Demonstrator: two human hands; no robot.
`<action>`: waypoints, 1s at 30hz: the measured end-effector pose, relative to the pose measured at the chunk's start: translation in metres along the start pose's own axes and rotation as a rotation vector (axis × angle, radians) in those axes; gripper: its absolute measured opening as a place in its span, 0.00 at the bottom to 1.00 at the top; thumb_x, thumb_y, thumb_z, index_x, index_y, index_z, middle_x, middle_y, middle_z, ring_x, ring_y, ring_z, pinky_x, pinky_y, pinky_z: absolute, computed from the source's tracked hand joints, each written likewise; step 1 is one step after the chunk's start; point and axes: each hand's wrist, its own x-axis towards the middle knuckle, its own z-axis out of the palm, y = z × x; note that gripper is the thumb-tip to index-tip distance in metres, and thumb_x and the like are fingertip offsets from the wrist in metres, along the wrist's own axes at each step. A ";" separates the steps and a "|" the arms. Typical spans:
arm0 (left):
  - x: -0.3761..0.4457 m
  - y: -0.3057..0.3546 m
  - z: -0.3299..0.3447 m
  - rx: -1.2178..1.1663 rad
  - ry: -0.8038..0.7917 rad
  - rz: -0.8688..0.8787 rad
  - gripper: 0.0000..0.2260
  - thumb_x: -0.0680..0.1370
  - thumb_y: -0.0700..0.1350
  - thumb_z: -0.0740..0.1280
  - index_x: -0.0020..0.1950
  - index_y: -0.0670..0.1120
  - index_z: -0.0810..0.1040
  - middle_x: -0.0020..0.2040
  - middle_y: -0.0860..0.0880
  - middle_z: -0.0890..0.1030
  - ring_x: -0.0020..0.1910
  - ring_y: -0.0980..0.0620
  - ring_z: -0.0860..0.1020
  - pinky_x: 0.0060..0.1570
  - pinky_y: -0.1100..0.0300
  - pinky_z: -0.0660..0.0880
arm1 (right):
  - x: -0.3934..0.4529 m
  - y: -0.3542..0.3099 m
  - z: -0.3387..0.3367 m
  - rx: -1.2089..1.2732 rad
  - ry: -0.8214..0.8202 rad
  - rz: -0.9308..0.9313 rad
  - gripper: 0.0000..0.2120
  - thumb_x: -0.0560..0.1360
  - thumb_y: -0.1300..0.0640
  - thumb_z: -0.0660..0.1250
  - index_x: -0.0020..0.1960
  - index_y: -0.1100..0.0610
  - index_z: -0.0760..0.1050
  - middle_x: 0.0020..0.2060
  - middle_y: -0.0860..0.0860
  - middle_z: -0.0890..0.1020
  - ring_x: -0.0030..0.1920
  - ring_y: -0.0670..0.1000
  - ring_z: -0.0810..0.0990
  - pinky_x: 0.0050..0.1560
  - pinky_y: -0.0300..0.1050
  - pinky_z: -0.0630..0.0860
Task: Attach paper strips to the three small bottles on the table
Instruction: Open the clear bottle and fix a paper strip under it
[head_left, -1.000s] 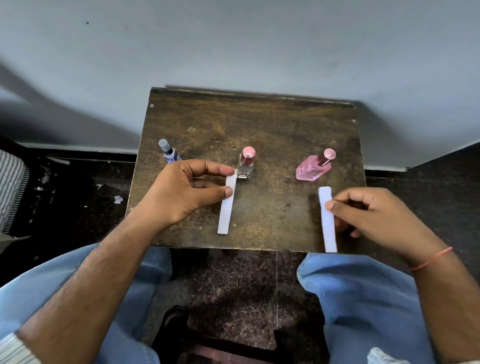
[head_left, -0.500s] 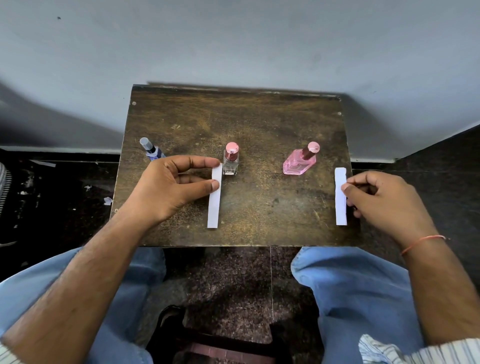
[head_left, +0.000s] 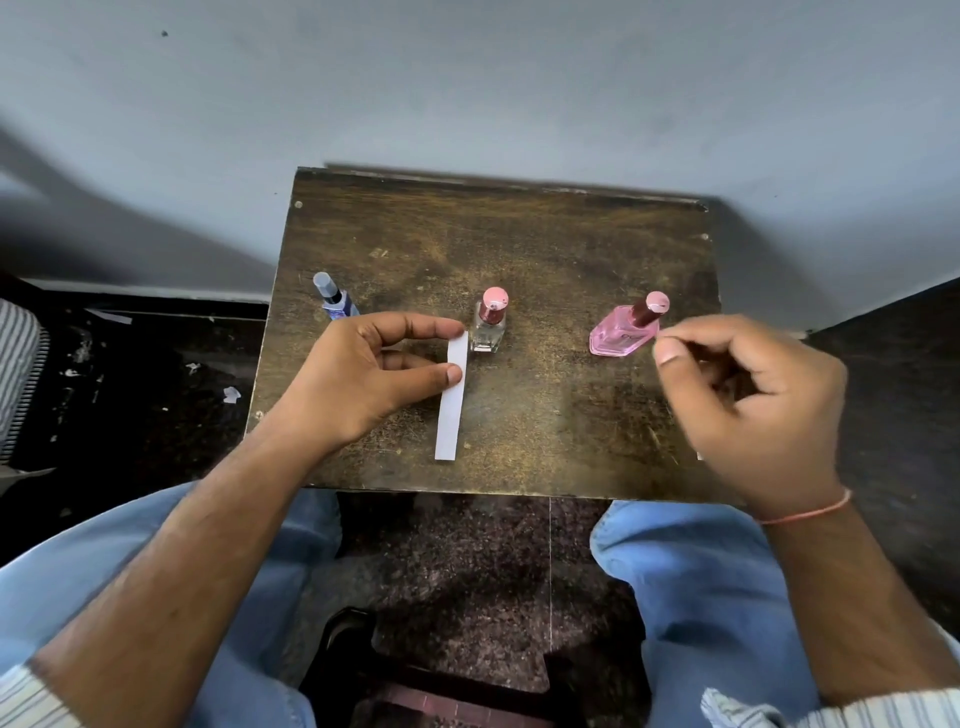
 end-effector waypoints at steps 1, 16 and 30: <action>0.000 0.000 0.000 0.006 0.001 -0.005 0.20 0.69 0.46 0.83 0.61 0.54 0.90 0.49 0.45 0.92 0.46 0.53 0.90 0.57 0.61 0.85 | 0.000 -0.006 0.009 0.019 -0.013 -0.049 0.05 0.83 0.56 0.74 0.53 0.57 0.87 0.41 0.48 0.86 0.34 0.49 0.80 0.37 0.42 0.76; 0.000 -0.009 0.002 0.214 0.010 0.074 0.20 0.75 0.38 0.83 0.61 0.58 0.87 0.49 0.53 0.92 0.45 0.55 0.90 0.49 0.66 0.83 | 0.001 -0.044 0.098 0.103 -0.289 0.220 0.33 0.80 0.56 0.77 0.82 0.51 0.69 0.77 0.45 0.76 0.42 0.46 0.85 0.50 0.34 0.80; -0.006 -0.004 0.004 0.502 0.106 0.097 0.28 0.74 0.40 0.84 0.71 0.57 0.82 0.61 0.59 0.86 0.40 0.63 0.87 0.51 0.70 0.82 | 0.008 -0.048 0.112 0.048 -0.224 0.218 0.19 0.78 0.58 0.79 0.68 0.49 0.84 0.55 0.42 0.87 0.39 0.45 0.82 0.45 0.34 0.76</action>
